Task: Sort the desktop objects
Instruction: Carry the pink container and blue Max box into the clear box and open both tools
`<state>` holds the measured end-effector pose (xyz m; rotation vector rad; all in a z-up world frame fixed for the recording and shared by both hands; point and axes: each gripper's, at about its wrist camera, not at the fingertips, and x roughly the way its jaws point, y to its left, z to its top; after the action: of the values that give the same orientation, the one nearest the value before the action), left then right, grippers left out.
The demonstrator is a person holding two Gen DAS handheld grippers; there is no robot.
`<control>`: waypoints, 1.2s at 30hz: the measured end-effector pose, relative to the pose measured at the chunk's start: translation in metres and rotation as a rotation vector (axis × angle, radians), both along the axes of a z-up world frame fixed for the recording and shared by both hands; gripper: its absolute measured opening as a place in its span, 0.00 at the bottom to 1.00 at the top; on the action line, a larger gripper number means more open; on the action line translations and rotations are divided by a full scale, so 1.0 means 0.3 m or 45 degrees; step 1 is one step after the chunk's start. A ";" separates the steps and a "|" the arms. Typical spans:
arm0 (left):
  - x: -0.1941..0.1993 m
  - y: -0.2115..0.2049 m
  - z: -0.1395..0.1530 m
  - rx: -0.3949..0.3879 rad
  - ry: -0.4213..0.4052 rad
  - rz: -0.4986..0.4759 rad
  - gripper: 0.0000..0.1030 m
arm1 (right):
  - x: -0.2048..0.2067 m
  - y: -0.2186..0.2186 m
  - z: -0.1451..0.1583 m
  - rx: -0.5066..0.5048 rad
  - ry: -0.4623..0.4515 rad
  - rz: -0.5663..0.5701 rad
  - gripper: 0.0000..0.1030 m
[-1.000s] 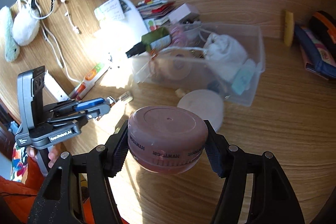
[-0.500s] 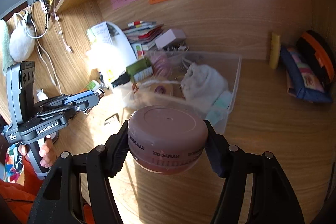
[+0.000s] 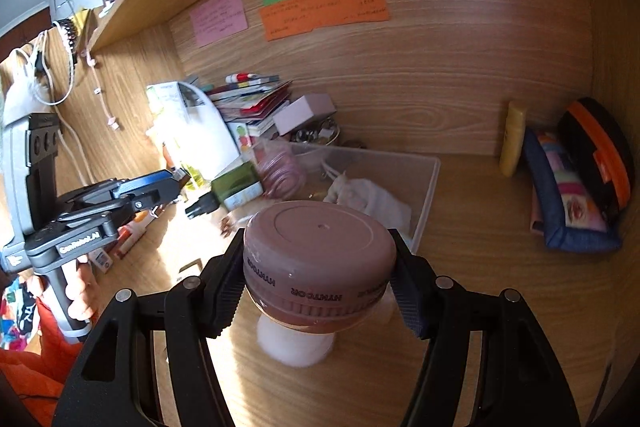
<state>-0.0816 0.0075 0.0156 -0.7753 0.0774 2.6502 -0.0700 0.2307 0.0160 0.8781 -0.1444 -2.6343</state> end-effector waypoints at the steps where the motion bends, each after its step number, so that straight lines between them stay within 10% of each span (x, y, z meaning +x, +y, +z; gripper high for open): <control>1: -0.008 0.006 0.008 0.001 0.003 -0.010 0.26 | -0.014 0.002 0.003 0.003 0.000 -0.004 0.59; 19: -0.210 0.123 0.041 0.038 -0.101 -0.056 0.26 | -0.204 0.022 0.041 0.020 -0.020 -0.010 0.59; 36: -0.340 0.220 -0.142 0.005 -0.295 -0.076 0.25 | -0.325 0.009 -0.108 0.080 -0.159 -0.027 0.59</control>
<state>-0.1835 0.0734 -0.0270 -1.0554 0.0326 2.4850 -0.1674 0.2335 -0.0162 1.0679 -0.1036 -2.6165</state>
